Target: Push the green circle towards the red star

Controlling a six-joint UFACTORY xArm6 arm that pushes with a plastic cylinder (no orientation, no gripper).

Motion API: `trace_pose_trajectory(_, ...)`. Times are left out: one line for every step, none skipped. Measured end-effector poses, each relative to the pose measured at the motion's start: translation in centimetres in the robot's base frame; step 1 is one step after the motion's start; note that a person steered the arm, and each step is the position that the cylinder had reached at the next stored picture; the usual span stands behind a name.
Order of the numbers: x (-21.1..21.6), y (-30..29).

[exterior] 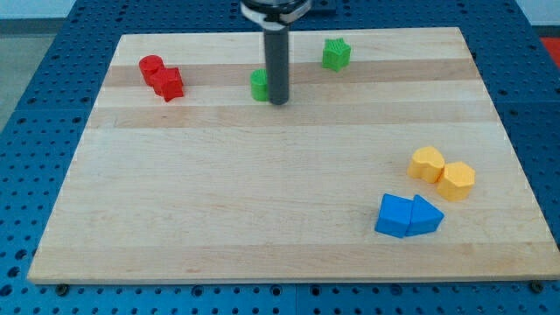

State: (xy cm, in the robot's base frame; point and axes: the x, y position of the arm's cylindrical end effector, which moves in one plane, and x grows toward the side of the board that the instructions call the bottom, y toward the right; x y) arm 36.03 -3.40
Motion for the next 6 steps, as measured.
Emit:
trace_pose_trajectory(1.2, -3.3)
trace_pose_trajectory(1.5, -6.7)
trace_pose_trajectory(3.3, -3.4)
trace_pose_trajectory(2.3, 4.4)
trace_pose_trajectory(0.3, 9.6)
trace_pose_trajectory(-1.0, 7.7)
